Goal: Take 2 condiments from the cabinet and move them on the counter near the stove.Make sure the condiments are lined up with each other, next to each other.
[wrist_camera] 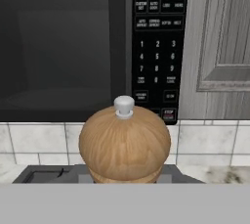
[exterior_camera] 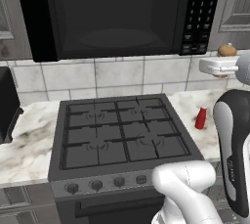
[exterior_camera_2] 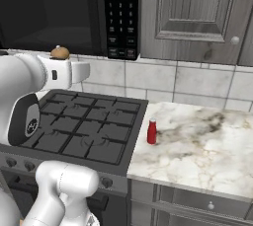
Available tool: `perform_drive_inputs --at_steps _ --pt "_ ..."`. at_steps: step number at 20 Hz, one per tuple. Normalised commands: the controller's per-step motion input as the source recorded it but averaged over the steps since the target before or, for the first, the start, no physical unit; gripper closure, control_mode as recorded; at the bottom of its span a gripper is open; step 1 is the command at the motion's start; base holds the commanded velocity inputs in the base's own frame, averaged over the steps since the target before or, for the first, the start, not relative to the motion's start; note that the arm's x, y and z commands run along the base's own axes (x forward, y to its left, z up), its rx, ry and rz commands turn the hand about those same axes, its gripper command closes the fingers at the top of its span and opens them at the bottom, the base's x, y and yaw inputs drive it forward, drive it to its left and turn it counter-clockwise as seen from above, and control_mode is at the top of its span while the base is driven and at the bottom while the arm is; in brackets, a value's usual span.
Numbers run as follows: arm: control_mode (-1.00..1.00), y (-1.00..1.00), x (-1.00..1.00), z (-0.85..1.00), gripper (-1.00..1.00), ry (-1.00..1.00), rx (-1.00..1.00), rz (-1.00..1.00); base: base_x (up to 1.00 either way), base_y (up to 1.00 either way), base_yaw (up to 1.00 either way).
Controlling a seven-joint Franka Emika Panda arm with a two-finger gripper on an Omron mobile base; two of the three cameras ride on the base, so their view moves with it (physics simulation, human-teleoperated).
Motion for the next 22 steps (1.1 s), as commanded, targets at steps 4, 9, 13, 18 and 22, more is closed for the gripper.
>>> perform_drive_inputs --at_steps 4,9,13,18,22 --pt "-1.0 -0.05 -0.04 -0.04 1.0 0.01 0.01 0.0 0.0 0.0 0.0" --pt "-1.0 -0.12 0.0 -0.15 1.0 0.08 0.0 0.0 0.0 0.0 0.0" --pt "-1.0 -0.05 0.0 -0.17 1.0 0.1 0.0 0.0 0.0 0.0 0.0" --pt "-1.0 -0.13 0.0 -0.15 1.0 0.07 0.0 0.0 0.0 0.0 0.0" --pt "-1.0 -0.14 0.0 -0.11 1.0 0.07 0.0 0.0 0.0 0.0 0.0"
